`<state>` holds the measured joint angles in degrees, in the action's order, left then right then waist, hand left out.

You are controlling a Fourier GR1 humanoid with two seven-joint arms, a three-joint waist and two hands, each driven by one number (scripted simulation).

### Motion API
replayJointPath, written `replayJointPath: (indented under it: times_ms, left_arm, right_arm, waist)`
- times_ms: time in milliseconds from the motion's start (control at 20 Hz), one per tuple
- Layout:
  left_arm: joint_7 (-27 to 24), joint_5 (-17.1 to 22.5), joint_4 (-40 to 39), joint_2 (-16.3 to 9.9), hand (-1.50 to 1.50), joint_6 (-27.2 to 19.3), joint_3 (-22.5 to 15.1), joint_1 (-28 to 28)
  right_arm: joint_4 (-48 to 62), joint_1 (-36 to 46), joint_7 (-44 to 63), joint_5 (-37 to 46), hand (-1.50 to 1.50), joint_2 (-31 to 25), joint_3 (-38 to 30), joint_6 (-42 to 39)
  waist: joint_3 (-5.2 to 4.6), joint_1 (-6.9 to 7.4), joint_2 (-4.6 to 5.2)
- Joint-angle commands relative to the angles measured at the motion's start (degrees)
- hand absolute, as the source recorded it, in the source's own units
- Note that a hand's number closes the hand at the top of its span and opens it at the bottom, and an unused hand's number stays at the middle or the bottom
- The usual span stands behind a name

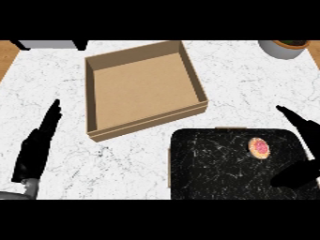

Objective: Pick the cupcake from the tray and place it in the cardboard box

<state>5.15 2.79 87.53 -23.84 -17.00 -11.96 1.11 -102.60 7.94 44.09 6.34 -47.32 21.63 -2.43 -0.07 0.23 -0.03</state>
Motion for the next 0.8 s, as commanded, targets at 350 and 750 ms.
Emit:
replayJointPath:
  times_ms: [350,750]
  left_arm:
    - [-0.3,-2.7,3.9,2.1,0.00,3.7,3.8,-4.5]
    - [2.1,-5.3,2.6,5.4,0.00,6.4,6.3,-1.7]
  right_arm:
    - [2.6,-1.7,4.5,8.3,-1.50,8.3,-4.3,-7.1]
    - [3.5,-5.3,0.7,15.6,-1.50,14.6,-7.0,-9.5]
  waist:
    - [0.07,-0.13,-0.04]
    - [0.07,-0.28,-0.01]
